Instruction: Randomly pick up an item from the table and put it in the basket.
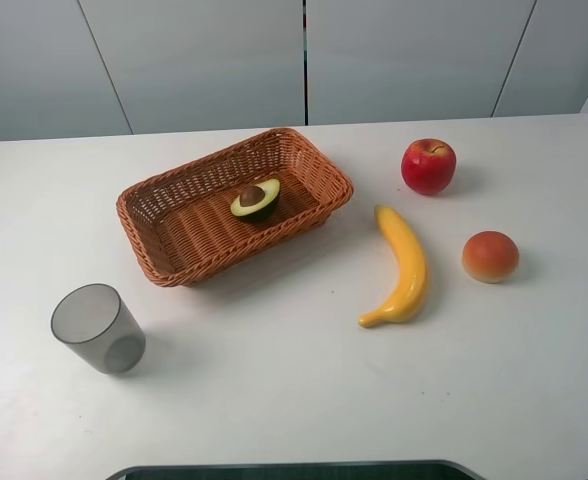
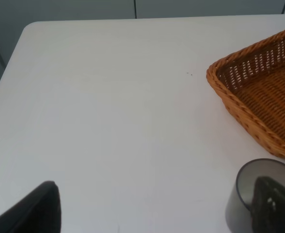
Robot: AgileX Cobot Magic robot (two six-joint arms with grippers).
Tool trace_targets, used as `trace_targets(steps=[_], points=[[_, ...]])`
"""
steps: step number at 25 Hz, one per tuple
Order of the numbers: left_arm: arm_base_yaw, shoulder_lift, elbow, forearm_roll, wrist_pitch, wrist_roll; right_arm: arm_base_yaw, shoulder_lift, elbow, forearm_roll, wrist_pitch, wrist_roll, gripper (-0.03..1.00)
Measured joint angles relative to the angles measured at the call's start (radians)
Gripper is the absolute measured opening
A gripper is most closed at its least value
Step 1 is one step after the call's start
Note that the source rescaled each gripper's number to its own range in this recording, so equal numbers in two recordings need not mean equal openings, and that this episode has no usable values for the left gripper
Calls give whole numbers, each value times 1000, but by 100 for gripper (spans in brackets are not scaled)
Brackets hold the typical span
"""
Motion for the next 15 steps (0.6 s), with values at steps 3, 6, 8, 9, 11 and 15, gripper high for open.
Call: trace_targets(steps=[3, 6, 8, 9, 11, 15], points=[[0, 0, 0, 0, 0, 2, 0, 0, 0, 0, 0, 0, 100], [0, 0, 0, 0, 0, 2, 0, 0, 0, 0, 0, 0, 100], [0, 0, 0, 0, 0, 2, 0, 0, 0, 0, 0, 0, 100], [0, 0, 0, 0, 0, 2, 0, 0, 0, 0, 0, 0, 100], [0, 0, 0, 0, 0, 2, 0, 0, 0, 0, 0, 0, 100], [0, 0, 0, 0, 0, 1, 0, 0, 0, 0, 0, 0, 100]])
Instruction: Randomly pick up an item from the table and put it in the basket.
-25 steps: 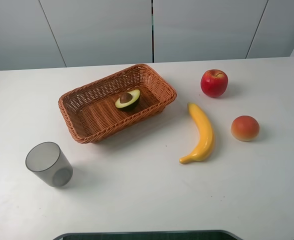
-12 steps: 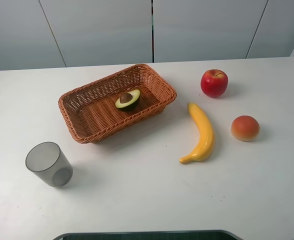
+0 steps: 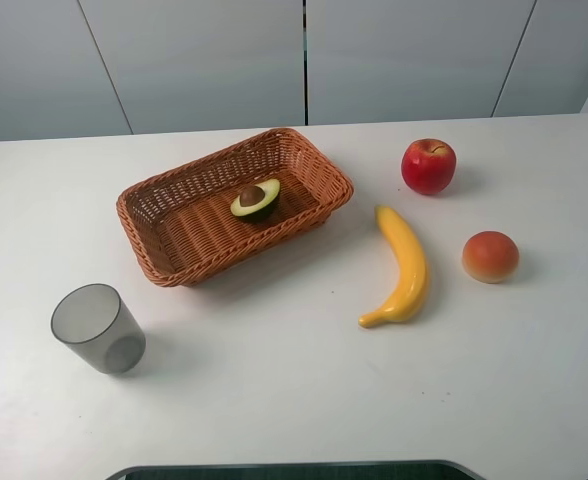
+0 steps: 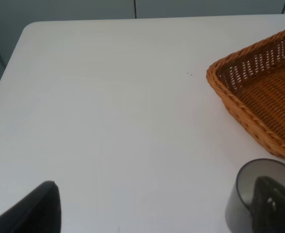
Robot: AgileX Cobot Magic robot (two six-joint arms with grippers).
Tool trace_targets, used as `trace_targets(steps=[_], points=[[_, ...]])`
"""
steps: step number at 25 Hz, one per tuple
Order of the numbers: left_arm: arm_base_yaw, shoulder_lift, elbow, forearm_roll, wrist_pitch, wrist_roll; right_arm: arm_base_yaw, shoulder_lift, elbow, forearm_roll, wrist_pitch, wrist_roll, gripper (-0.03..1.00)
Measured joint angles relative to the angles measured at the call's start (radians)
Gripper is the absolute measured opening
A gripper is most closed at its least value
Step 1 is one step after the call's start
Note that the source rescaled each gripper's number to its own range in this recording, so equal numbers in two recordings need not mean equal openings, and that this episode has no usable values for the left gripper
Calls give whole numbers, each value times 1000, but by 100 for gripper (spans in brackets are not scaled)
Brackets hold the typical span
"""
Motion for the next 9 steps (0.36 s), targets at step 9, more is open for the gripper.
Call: trace_targets(steps=[9], points=[[0, 0, 0, 0, 0, 0, 0, 0, 0, 0, 0, 0, 100]])
